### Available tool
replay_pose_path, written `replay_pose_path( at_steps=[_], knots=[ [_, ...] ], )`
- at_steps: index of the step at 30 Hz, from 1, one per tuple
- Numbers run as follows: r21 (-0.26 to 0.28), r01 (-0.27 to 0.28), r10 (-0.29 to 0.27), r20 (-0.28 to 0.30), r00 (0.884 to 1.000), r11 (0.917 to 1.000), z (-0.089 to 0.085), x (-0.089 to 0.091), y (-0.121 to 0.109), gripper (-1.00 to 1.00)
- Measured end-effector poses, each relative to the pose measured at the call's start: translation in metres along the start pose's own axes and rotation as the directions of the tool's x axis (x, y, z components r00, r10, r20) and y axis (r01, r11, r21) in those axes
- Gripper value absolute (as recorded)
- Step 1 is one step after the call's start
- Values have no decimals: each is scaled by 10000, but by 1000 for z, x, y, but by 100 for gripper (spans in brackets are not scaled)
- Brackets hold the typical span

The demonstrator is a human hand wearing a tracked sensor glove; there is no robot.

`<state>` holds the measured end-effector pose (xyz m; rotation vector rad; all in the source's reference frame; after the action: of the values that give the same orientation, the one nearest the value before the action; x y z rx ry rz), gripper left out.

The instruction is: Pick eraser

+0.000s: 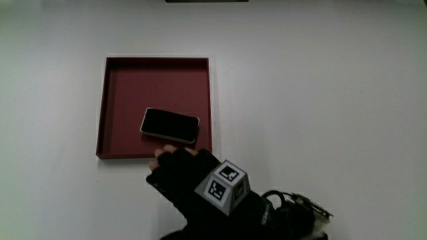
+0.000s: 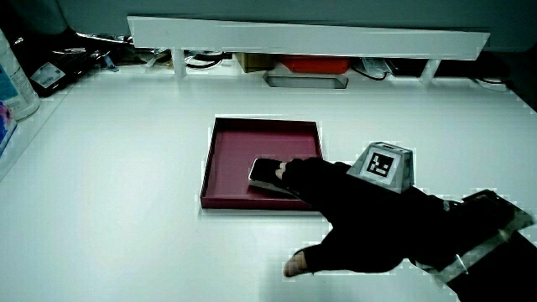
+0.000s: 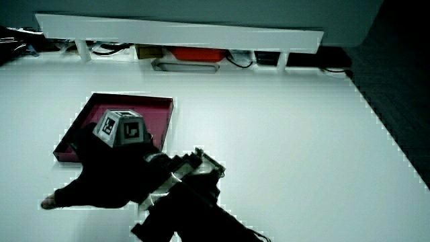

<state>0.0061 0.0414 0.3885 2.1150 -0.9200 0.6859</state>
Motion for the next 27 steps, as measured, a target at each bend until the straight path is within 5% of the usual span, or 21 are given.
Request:
replay_pose_path(
  at_steps=[4,7,8,12,27],
  knots=[
    [318,454,-450,-114,9989,9985,8,10,14,0],
    [1185,872,-876,-24,9962,9891,3,29,29,0],
    [815,771,-778,50,9970,9937,15,22,28,0],
    [1615,1116,-1097,-209,9937,9805,17,40,40,0],
    [1580,2904,-2752,-1112,9549,9438,1,100,80,0]
  ],
)
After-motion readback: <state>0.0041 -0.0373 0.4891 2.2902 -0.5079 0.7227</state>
